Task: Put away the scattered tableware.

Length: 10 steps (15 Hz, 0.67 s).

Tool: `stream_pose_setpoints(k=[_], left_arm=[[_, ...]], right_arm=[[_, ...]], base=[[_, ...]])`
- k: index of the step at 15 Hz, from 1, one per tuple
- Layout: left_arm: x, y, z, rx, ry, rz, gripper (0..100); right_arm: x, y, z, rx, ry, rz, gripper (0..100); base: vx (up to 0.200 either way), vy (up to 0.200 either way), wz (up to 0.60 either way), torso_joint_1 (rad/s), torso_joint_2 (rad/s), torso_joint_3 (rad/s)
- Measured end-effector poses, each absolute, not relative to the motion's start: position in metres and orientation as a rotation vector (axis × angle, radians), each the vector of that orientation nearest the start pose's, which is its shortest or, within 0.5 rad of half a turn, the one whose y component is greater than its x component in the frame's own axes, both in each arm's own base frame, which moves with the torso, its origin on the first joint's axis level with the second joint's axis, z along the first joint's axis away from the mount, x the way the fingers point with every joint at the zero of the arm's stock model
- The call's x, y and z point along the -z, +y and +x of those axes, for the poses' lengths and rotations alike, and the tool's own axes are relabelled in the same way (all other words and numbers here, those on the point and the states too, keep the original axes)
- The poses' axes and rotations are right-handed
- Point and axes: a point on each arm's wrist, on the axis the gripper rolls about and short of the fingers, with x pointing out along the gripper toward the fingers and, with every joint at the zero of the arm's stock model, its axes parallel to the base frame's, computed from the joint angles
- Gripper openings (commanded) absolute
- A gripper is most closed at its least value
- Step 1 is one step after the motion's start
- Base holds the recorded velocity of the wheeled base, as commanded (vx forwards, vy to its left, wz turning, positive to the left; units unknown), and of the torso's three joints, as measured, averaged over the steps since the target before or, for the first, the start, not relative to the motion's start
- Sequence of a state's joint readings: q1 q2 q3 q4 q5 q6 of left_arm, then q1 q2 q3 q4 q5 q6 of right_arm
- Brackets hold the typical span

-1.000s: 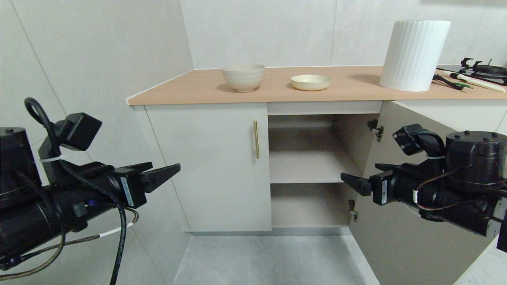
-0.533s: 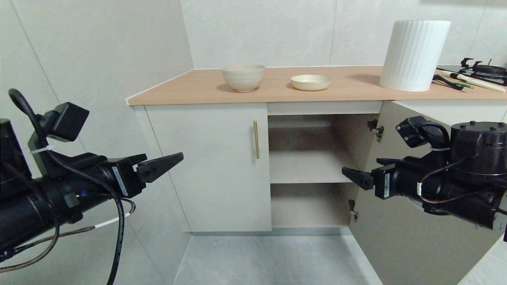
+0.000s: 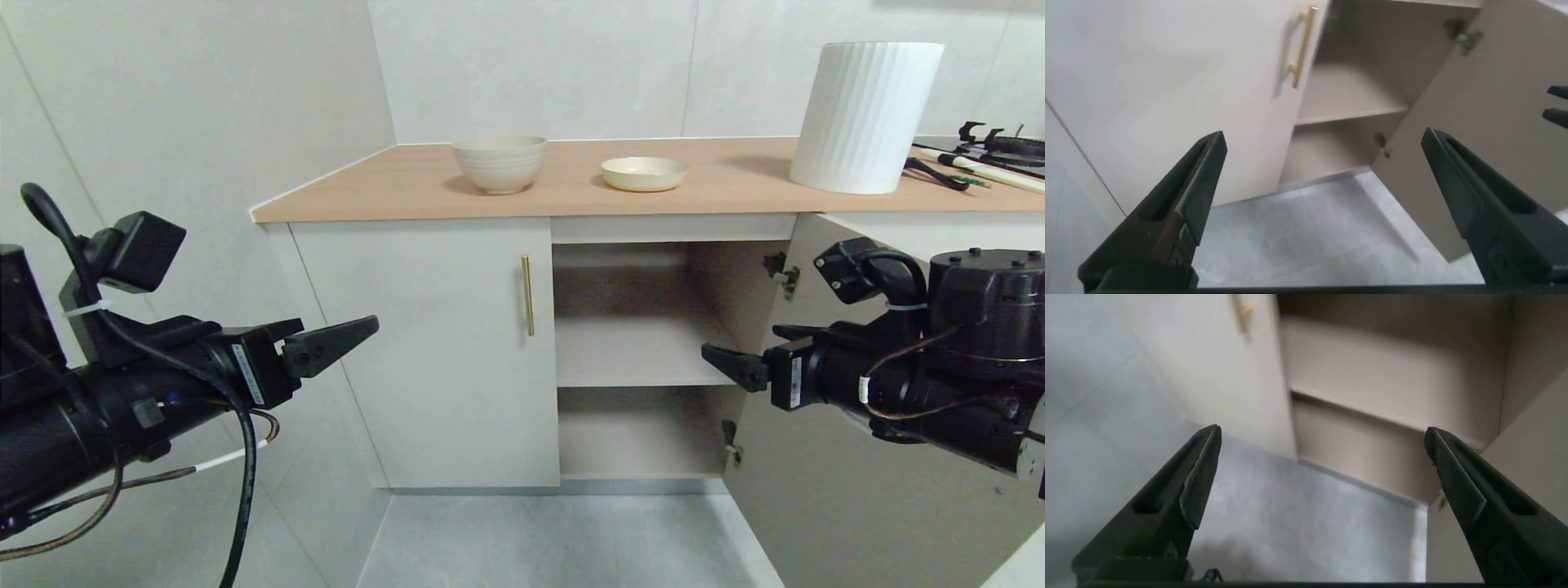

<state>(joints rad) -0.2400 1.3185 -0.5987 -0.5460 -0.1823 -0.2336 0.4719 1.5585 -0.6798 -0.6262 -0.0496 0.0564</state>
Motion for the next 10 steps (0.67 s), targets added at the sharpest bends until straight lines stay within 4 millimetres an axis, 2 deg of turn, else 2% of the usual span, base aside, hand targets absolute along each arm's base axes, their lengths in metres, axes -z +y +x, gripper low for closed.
stream_pose_setpoints(k=[5, 10], left_arm=[[-0.2139, -0.0516, 0.2022, 0.389, 0.225, -0.227, 100], [-0.2116, -0.0502, 0.2062, 0.374, 0.228, -0.228, 100]], right_arm=[[-0.1879, 0.1199, 0.2365, -0.415, 0.257, -0.01, 100], [-0.1879, 0.1196, 0.2368, -0.414, 0.258, -0.01, 100]], base=[[0.2, 0.0, 0.0, 0.002, 0.0, 0.0], [0.0, 0.0, 0.0, 0.0, 0.0, 0.0]])
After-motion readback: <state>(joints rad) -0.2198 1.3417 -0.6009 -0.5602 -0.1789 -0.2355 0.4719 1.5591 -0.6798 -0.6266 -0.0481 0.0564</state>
